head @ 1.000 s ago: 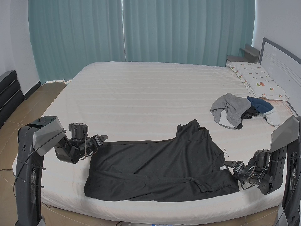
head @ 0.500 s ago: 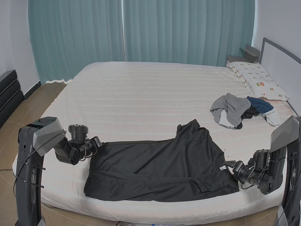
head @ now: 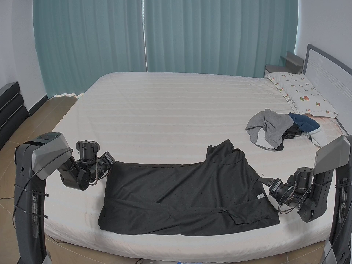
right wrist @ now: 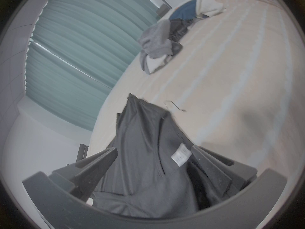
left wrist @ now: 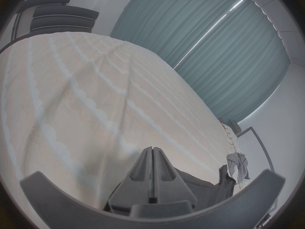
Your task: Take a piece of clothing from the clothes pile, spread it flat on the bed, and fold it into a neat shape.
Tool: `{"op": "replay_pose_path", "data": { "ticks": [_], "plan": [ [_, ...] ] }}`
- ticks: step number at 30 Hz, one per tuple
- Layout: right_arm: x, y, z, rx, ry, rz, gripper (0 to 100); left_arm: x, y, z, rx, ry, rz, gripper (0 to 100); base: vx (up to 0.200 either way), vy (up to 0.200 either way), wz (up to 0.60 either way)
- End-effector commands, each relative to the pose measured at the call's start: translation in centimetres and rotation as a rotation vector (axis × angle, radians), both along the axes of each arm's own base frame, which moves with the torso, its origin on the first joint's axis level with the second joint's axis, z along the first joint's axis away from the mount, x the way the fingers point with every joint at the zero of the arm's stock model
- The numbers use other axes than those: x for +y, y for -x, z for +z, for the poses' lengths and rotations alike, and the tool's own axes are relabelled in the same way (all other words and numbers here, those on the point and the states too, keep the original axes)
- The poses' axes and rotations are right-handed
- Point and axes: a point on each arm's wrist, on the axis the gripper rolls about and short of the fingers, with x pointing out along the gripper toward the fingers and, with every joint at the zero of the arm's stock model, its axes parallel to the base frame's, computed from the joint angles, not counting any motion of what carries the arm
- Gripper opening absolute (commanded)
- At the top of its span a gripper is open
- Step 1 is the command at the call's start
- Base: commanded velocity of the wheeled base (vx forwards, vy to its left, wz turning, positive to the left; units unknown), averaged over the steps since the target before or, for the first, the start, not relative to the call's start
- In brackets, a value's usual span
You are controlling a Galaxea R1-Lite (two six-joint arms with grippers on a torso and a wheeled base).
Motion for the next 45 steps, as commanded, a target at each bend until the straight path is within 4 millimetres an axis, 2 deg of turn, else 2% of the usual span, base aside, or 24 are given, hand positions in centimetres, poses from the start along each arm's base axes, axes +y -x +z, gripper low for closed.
{"op": "replay_pose_path", "data": {
  "ticks": [1, 9, 10, 11, 16, 20, 26, 30, 45],
  "plan": [
    [0.8, -3.4, 0.8, -0.126, 0.038, 0.019, 100, 0.0, 0.3, 0.6, -0.006, 0.006, 0.001, 0, 0.000, 0.000, 0.00],
    [1.3, -10.1, 1.8, -0.150, 0.197, 0.071, 100, 0.1, 0.4, 0.3, 0.010, 0.012, -0.006, 0, 0.000, 0.000, 0.00],
    [1.4, -10.4, 1.8, -0.146, 0.199, 0.075, 100, 0.1, 0.4, 0.3, 0.008, 0.012, -0.006, 0, 0.000, 0.000, 0.00],
    [1.7, -11.6, 1.5, -0.135, 0.219, 0.091, 100, 0.1, 0.4, 0.3, 0.010, 0.013, -0.005, 0, 0.000, 0.000, 0.00],
    [2.2, -14.3, 0.4, -0.136, 0.348, 0.175, 100, 0.3, 0.4, 0.4, 0.009, 0.015, 0.000, 0, 0.000, 0.000, 0.00],
    [2.8, -16.2, 0.4, -0.156, 0.373, 0.204, 100, 0.4, 0.4, 0.4, 0.009, 0.015, 0.002, 0, 0.000, 0.000, 0.00],
    [3.7, -17.7, -0.9, -0.149, 0.379, 0.230, 100, 0.4, 0.4, 0.2, 0.012, 0.015, 0.003, 0, 0.000, 0.000, 0.00],
    [3.9, -18.8, -0.1, -0.190, 0.374, 0.232, 100, 0.5, 0.4, 0.2, 0.012, 0.015, 0.004, 0, 0.000, 0.000, 0.00],
    [3.4, -20.0, -2.1, -0.192, 0.364, 0.212, 100, 0.5, 0.4, 0.2, 0.013, 0.015, 0.004, 0, 0.000, 0.000, 0.00]
  ]
}}
